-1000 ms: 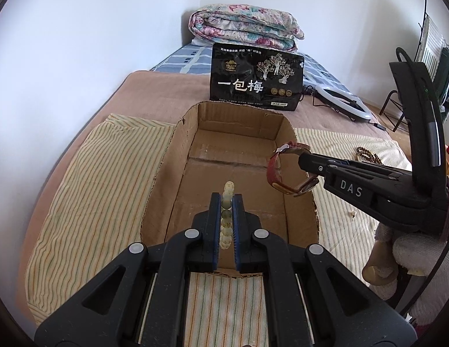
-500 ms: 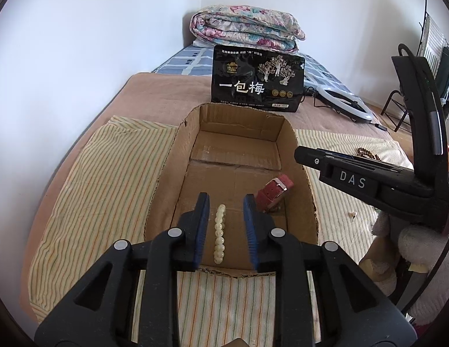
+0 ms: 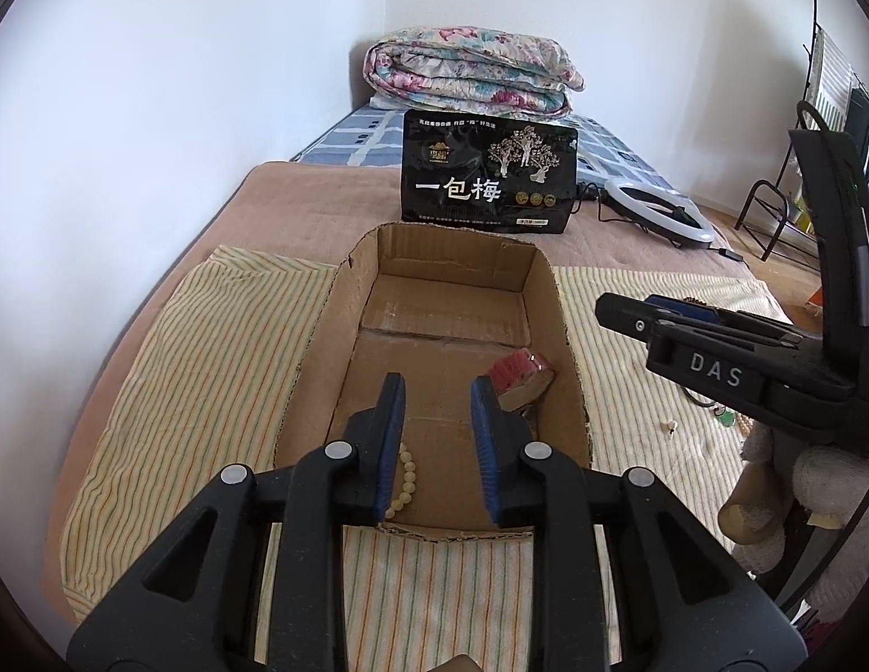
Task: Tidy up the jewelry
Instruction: 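Lift both open tools out of the box back over the jewelry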
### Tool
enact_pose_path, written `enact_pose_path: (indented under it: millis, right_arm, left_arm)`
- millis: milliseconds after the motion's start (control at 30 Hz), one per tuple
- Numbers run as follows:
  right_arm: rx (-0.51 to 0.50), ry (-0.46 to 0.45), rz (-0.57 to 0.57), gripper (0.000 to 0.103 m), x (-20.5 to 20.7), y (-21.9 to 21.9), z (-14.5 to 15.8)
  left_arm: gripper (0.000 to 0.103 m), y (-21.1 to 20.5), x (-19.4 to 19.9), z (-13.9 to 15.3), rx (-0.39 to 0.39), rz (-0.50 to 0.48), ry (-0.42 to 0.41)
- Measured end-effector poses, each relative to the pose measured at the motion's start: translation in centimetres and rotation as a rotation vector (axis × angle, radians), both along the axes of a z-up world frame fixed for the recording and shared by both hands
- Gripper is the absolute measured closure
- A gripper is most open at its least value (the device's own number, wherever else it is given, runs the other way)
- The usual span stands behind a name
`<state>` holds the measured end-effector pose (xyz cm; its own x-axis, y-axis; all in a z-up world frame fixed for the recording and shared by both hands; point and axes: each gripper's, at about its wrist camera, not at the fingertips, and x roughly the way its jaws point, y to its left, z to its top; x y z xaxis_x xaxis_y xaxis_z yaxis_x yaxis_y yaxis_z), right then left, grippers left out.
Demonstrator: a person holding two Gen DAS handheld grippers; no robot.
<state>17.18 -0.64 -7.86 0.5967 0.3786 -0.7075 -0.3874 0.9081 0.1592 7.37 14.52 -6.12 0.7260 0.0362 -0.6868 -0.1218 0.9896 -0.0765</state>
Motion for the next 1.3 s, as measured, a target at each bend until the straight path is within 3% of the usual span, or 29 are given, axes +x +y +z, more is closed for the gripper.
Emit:
enact_pose_path:
  millis: [200,400,433,533,567,800,967,1300]
  right_arm:
    - [-0.019,-0.03,-0.044,0.033,-0.4,-2.7,0.6]
    - [-0.007,-0.061,-0.108,0.017,-0.6,-5.5,1.7]
    - [-0.009,-0.066,-0.112,0.017,-0.8,-5.8,1.8]
    - [-0.029,-0.08,-0.128,0.016,-1.1,-6.9,2.1]
    - [-0.037,-0.084,-0.133,0.015,-1.2,-7.3,2.2]
    - [-0.084,-0.141,-0.194,0.0,-2.7,-11.5,2.8]
    - [-0.094,-0.18,-0.254,0.0,-4.0,-15.7,3.0]
    - [-0.127,-0.122,-0.313,0.0,-7.2,-23.8,1.9]
  left_arm:
    - [0.08,-1.5,0.2,0.3,0.005,-0.022,-0.016]
    - [0.08,-3.7,0.7,0.5,0.008,-0.061,-0.028]
    - [0.079,-4.1,0.7,0.5,0.009,-0.068,-0.03]
    - [0.058,-5.2,0.8,0.5,-0.005,-0.095,-0.04]
    - [0.057,-5.5,0.8,0.5,-0.009,-0.102,-0.044]
    - [0.057,-8.4,1.2,0.6,-0.003,-0.169,-0.05]
    - [0.057,-10.7,1.3,0.3,0.018,-0.226,-0.047]
    - [0.057,-14.2,2.3,-1.1,0.024,-0.313,0.0]
